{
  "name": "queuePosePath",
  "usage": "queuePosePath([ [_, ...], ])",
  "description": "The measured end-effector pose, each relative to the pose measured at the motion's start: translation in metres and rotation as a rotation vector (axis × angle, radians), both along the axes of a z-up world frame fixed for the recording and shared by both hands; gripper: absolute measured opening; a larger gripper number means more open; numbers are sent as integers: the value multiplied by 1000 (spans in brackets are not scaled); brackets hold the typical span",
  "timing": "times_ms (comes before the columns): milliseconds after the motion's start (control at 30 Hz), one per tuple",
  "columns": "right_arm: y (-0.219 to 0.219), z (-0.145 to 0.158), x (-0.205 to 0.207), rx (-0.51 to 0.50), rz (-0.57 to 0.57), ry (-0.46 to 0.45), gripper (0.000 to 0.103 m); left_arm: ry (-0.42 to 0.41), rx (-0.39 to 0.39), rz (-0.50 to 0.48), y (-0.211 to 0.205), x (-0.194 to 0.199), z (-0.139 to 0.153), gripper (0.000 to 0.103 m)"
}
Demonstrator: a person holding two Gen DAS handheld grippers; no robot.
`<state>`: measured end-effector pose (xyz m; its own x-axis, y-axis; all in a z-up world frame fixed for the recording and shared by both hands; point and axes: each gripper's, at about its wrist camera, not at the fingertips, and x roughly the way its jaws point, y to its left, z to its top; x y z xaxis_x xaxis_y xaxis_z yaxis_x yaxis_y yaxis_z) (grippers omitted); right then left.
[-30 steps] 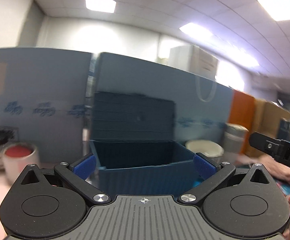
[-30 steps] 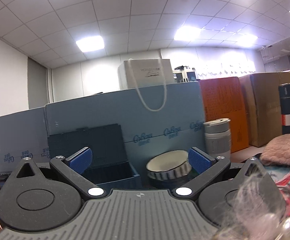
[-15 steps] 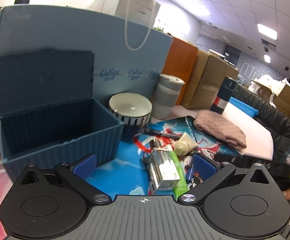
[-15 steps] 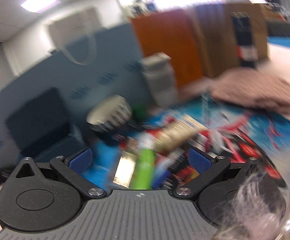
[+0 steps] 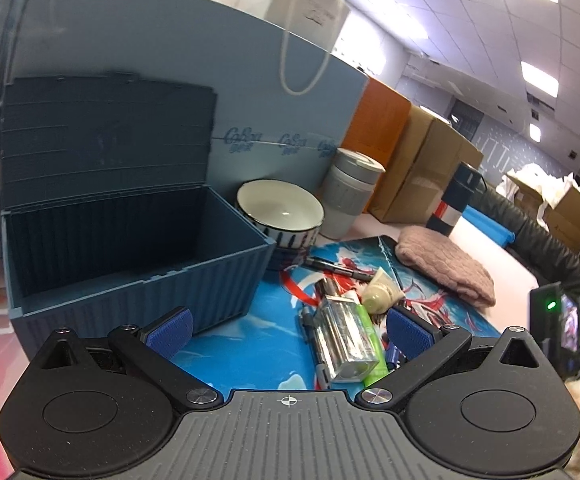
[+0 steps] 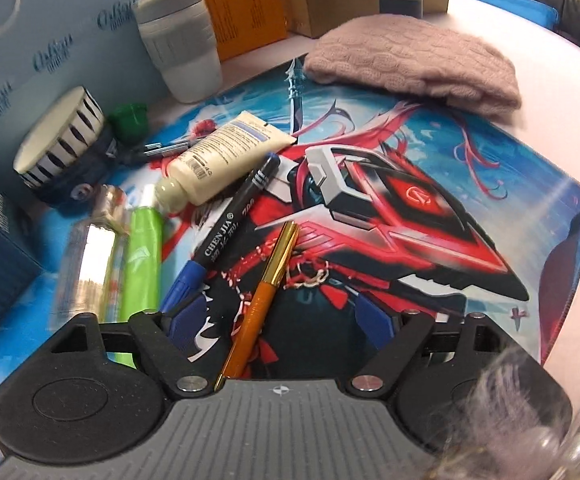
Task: Organize rigid objects
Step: 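Lower the right gripper onto the orange pen and close it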
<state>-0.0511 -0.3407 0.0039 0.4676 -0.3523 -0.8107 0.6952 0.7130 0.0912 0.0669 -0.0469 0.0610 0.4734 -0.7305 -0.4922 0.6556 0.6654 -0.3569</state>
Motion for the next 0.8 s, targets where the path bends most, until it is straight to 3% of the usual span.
queuePosePath([
  [67,8,-4,10,-47,6,32,75,3,-8,3,2,2,0,103],
  [133,18,-7,17,-96,23,55,66,13,-20,3,4,4,-1,103],
  [300,32,-4,17,-101,48,8,14,34,-33,-6,5,8,-3,103],
  [533,33,5,10,3,58,-97,10,51,-45,19,11,13,-5,103],
  [800,46,36,-5,25,109,-244,9,78,-73,83,25,25,-8,103],
])
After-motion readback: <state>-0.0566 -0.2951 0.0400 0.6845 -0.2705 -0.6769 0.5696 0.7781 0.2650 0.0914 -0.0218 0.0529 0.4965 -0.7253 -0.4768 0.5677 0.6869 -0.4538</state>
